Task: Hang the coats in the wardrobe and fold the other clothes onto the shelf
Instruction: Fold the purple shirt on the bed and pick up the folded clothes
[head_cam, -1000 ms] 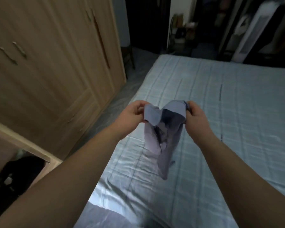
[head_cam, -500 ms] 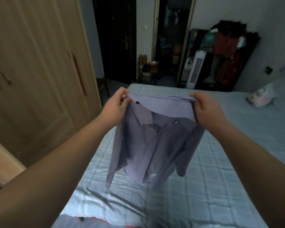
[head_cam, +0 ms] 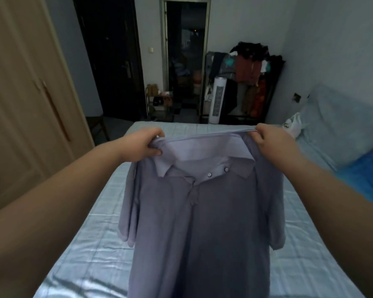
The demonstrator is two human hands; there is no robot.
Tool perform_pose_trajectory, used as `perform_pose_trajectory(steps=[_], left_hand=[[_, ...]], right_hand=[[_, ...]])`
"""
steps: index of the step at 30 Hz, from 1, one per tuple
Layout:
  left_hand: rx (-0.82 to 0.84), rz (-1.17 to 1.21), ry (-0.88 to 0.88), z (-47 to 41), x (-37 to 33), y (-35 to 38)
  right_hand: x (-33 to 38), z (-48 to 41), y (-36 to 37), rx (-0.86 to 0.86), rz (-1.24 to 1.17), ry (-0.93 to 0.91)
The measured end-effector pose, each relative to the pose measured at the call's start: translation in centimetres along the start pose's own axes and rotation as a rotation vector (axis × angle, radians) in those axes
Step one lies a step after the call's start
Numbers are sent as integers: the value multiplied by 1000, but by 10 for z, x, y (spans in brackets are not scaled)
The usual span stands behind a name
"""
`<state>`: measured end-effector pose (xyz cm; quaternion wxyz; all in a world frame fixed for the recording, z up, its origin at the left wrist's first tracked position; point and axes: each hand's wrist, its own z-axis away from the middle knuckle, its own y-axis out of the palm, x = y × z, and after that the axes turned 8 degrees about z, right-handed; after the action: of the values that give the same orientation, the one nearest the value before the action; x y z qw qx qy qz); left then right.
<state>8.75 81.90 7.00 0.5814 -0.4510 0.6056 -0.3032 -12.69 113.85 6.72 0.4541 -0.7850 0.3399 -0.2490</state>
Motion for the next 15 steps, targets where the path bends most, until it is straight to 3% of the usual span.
perform_pose_trajectory(steps=[4, 9, 12, 15], left_hand=[[80, -58, -167, -45, -19, 33], [-67, 90, -187, -80, -42, 64], [-19, 81, -173, -86, -51, 65], [69, 78, -169, -85, -60, 54]], right_hand=[[-62, -21, -2, 165, -32, -27], [-130, -35, -13, 368, -195, -114], [-152, -34, -9, 383, -162, -134], [-169, -30, 1, 286, -140, -63]])
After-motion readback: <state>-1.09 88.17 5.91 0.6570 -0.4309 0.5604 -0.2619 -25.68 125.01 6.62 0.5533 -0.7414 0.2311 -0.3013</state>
